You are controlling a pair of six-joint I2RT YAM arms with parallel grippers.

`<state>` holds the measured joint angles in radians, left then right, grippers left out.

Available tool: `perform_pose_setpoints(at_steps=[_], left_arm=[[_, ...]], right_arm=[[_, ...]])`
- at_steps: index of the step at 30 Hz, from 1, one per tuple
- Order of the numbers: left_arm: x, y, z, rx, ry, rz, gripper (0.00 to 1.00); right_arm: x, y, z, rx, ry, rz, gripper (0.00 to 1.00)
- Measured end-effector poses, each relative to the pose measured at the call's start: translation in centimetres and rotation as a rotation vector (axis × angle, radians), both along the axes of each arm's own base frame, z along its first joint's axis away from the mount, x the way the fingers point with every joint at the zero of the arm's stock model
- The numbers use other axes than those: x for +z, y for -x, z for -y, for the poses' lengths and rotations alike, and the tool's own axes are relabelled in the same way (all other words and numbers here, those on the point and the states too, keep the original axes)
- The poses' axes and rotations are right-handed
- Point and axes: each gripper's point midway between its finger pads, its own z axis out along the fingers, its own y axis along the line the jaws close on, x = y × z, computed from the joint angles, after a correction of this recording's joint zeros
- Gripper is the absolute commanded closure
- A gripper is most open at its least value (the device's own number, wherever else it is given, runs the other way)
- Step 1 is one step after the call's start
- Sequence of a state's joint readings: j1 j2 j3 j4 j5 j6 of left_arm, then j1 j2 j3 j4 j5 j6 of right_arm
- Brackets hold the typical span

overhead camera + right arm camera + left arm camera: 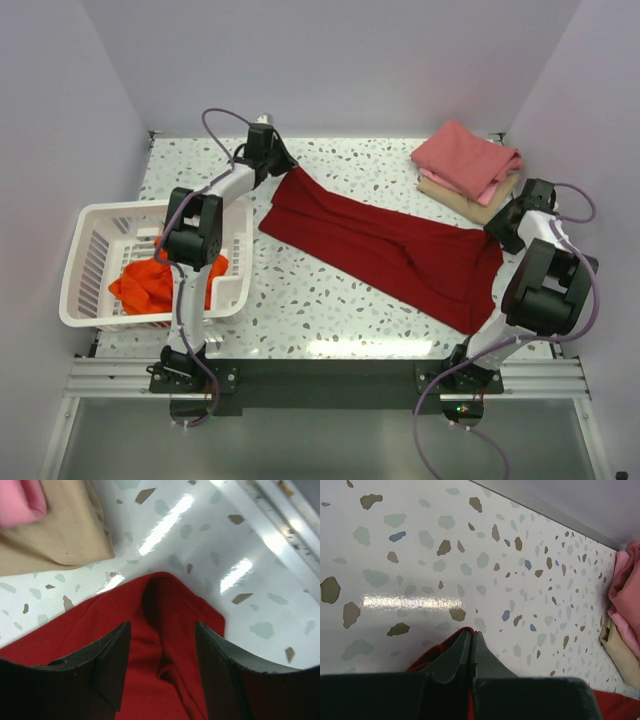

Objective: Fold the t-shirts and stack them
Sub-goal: Fold the tshirt

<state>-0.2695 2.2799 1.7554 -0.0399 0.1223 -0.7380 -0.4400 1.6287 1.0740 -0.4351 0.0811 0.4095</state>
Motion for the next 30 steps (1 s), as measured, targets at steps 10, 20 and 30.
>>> perform_pose_setpoints(at_steps=[10, 20, 30], left_arm=[[-1.8, -0.1, -0.6, 0.003, -0.068, -0.063, 1.0], [-2.5, -0.4, -1.0, 0.01, -0.097, -0.088, 1.0], [-3.9, -0.9, -2.0, 0.03, -0.101, -0.106, 1.0]], right_arm=[[-4.4, -1.8, -3.2, 0.054, -0.053, -0.057, 0.5], [-4.9, -1.8, -2.7, 0.035, -0.014, -0.073, 0.87], [-4.7, -0.7, -2.2, 0.018, 0.03, -0.142, 1.0]])
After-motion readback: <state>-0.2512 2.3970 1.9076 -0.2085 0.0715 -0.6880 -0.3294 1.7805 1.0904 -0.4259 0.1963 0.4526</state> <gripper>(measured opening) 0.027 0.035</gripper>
